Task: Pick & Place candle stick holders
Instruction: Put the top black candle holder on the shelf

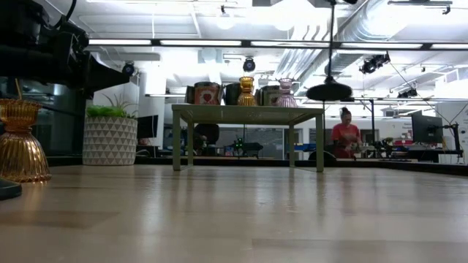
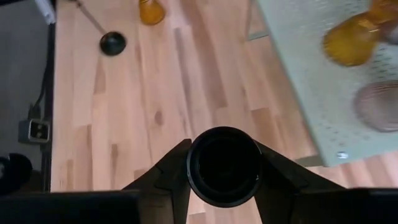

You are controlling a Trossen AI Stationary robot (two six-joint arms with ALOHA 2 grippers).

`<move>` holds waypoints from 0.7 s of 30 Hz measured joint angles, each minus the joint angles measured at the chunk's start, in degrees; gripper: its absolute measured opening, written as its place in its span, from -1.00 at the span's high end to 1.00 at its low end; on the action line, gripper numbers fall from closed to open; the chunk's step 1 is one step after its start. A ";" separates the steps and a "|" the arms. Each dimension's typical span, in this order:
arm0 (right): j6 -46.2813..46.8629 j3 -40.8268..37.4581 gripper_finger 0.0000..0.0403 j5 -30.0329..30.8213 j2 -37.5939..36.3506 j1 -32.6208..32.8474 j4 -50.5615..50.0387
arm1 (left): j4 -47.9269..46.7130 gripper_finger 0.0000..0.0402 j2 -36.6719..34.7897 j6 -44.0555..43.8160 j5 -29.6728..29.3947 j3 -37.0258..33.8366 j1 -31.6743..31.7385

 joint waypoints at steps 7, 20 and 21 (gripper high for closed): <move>-2.41 7.82 0.36 1.64 4.23 -6.15 -2.30 | 0.00 1.00 0.00 -0.01 0.00 0.00 -0.01; -7.27 16.51 0.35 5.95 13.92 -14.42 -1.26 | 0.00 1.00 0.00 0.01 0.00 -0.02 0.01; -7.27 17.29 0.36 5.97 14.87 -14.63 -0.88 | 0.00 1.00 0.00 -0.01 0.00 -0.02 -0.01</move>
